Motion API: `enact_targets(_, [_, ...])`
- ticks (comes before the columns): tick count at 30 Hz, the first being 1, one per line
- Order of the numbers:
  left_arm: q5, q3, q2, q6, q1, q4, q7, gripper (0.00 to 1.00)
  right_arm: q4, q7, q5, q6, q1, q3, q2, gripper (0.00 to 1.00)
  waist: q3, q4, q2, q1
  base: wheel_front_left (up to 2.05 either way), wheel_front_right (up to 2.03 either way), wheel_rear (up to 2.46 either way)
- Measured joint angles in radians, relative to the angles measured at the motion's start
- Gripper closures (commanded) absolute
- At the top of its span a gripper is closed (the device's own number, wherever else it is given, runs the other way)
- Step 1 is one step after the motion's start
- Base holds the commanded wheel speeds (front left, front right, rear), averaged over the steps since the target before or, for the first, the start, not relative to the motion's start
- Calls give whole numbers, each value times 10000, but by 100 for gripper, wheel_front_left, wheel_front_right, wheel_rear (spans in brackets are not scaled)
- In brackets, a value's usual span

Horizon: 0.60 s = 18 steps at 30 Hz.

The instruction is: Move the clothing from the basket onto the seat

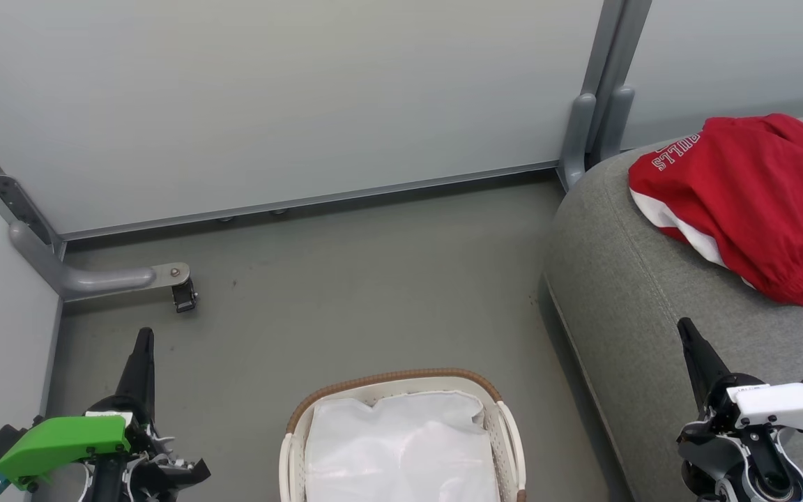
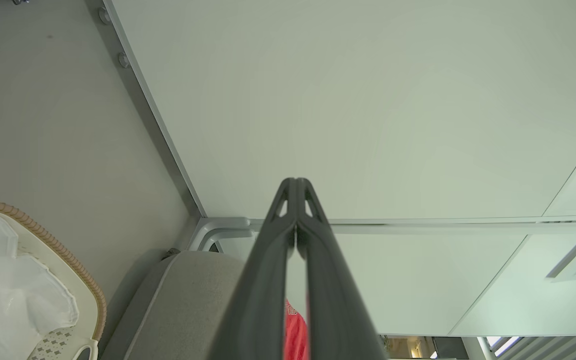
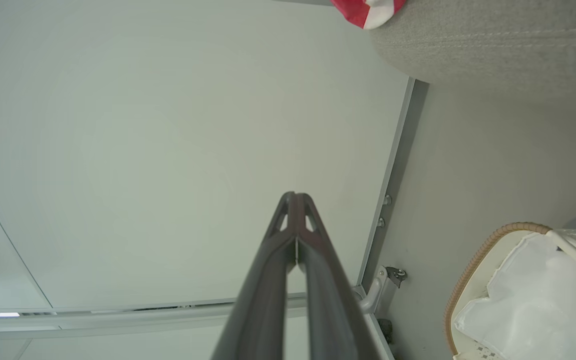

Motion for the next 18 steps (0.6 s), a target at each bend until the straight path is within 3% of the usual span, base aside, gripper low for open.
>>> enact_targets(18, [-261,44,0,-2,-60,-29,77,100,-19,82,305,0,-12,-42,-4,100,2,-7,0,0,0,0,0])
